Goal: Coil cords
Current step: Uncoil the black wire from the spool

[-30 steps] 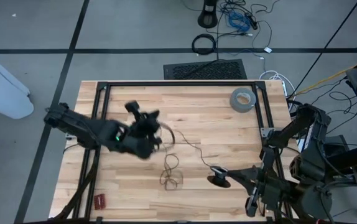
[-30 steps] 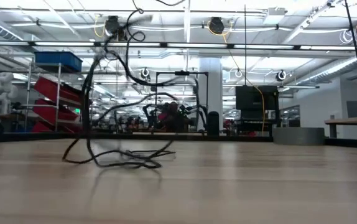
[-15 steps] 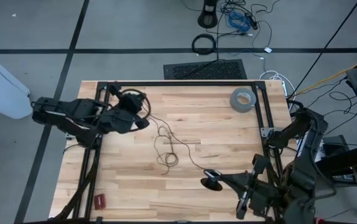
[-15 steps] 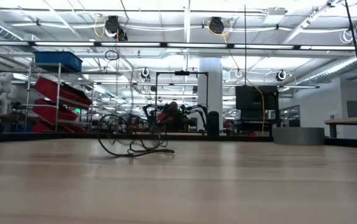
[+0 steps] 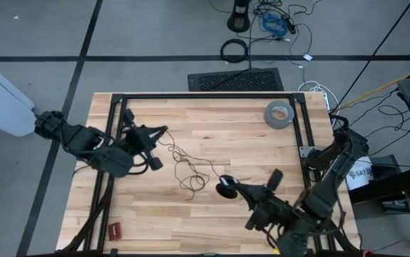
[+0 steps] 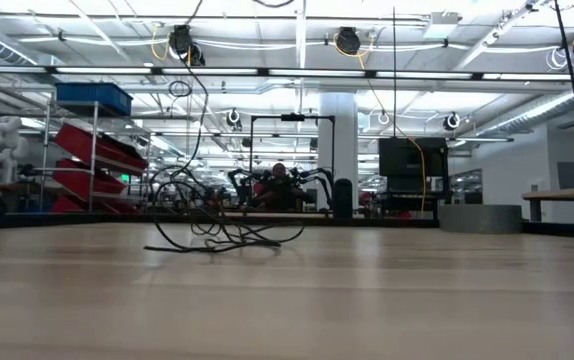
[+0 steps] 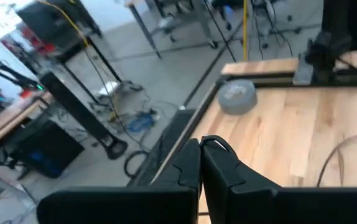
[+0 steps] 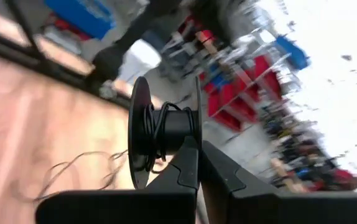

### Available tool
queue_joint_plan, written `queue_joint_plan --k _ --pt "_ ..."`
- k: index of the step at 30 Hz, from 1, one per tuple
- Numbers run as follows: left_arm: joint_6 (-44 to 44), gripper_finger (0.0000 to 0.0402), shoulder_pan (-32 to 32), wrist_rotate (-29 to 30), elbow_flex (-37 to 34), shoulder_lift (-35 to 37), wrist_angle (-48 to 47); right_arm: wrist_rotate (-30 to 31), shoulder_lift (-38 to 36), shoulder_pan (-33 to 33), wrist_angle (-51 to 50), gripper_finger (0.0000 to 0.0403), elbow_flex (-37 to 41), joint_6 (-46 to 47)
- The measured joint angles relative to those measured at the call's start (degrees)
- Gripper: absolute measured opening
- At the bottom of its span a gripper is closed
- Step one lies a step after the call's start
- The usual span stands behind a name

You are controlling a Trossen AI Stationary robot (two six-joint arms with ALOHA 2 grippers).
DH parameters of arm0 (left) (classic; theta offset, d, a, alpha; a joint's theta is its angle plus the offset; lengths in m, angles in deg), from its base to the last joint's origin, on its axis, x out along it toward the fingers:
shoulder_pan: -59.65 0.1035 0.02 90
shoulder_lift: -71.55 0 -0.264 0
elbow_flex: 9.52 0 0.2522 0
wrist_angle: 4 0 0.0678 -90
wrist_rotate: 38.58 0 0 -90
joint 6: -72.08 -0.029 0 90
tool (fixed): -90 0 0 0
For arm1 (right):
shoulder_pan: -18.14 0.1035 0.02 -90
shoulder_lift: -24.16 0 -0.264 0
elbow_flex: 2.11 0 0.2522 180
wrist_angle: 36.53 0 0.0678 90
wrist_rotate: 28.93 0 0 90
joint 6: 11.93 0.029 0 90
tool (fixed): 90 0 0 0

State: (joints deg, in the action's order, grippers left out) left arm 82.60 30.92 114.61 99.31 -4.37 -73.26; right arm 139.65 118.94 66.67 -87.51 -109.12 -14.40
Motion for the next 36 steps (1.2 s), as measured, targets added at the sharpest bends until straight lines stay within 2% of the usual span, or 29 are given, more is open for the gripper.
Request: queue_joint_plan --k 3,5,13,21,25,30,36 --pt "-1.54 0.0010 -2.26 4.81 0.00 0.50 1.09 -5.24 0.02 -1.93 -4.35 0.0000 -0.01 5.57" --pt "-2.21 0.0010 -3.83 5.97 0.00 1.39 2.51 -6.71 0.08 -3.14 -7.95 0.0000 0.00 8.74" --pt "-10.18 0.0010 -11.70 6.31 0.02 2.64 13.09 -6.92 1.43 -8.82 -20.84 0.0000 0.00 16.72" --pt "-20.22 0.0010 -20.09 6.47 0.02 2.43 24.33 -8.36 1.75 -15.38 -28.50 0.0000 0.90 16.84" --pt "-21.96 0.0010 -23.26 9.39 0.02 2.47 25.60 -11.36 1.73 -18.12 -31.45 0.0000 0.90 18.20" --pt "-23.52 0.0010 -26.46 12.35 0.02 2.45 25.89 -11.53 1.73 -20.82 -32.45 0.0000 0.92 16.70" --pt "-31.77 0.0010 -29.71 16.42 0.02 2.45 34.58 -14.48 1.70 -24.77 -34.13 0.0000 0.92 14.44"
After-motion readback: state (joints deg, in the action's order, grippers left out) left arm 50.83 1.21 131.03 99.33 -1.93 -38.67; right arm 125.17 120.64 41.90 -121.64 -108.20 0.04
